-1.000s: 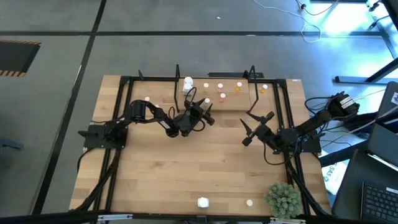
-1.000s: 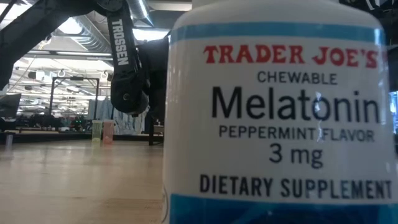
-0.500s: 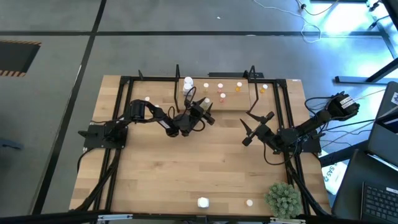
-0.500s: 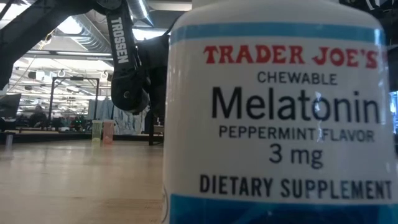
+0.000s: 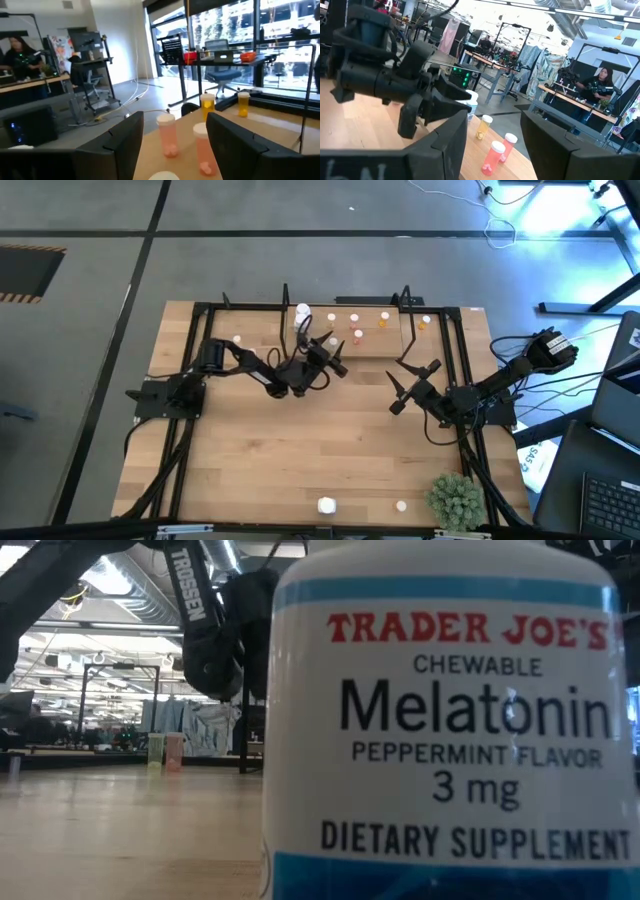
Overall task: Pick and place medicine bottles onto shelf by color
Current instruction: Put the bottom yellow pill bottle on the shelf aligned with the other yellow pill bottle
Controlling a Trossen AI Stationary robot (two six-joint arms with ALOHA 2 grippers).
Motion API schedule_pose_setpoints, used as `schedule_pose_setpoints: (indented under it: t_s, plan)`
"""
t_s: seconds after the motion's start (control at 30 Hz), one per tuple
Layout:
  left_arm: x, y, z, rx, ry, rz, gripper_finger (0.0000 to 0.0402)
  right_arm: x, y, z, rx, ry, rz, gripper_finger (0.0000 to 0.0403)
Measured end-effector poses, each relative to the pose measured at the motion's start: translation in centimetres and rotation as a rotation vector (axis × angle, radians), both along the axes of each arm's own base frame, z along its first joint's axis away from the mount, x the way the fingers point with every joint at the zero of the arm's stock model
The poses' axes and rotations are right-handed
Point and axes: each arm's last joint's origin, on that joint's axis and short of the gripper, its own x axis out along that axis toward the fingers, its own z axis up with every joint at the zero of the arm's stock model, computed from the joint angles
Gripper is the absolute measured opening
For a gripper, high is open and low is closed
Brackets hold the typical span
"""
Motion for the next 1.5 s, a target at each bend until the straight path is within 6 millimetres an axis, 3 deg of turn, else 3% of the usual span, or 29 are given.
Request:
schedule_pose_setpoints:
  t_s: [0.13, 0.4, 0.63, 0.83, 1.2, 1.37, 1.5]
  plan:
    - [-0.1, -1.2, 1.5, 0.000, 0.032, 0.042, 0.0212, 0.0, 0.0, 0.0, 0.000, 0.000, 0.000, 0.0188]
    - [-0.8, -4.5, 5.0, -0.030, 0.255, 0.094, 0.0212, 0.0, 0.0, 0.0, 0.000, 0.000, 0.000, 0.0188]
    - [-3.1, -6.8, 6.5, -0.236, 0.391, -0.104, 0.0206, 0.0, 0.0, 0.0, 0.000, 0.000, 0.000, 0.0188]
    - [-4.1, -4.8, 5.4, -0.504, 0.402, -0.210, 0.0185, 0.0, 0.0, 0.0, 0.000, 0.000, 0.000, 0.0188]
    - [-3.8, -3.6, 5.0, -0.597, 0.434, -0.360, 0.0180, 0.0, 0.0, 0.0, 0.000, 0.000, 0.000, 0.0188]
    - [-3.7, -1.9, 4.8, -0.698, 0.448, -0.513, 0.0163, 0.0, 0.0, 0.0, 0.000, 0.000, 0.000, 0.0188]
    - [-3.8, -0.5, 4.9, -0.657, 0.498, -0.527, 0.0134, 0.0, 0.0, 0.0, 0.000, 0.000, 0.000, 0.0188]
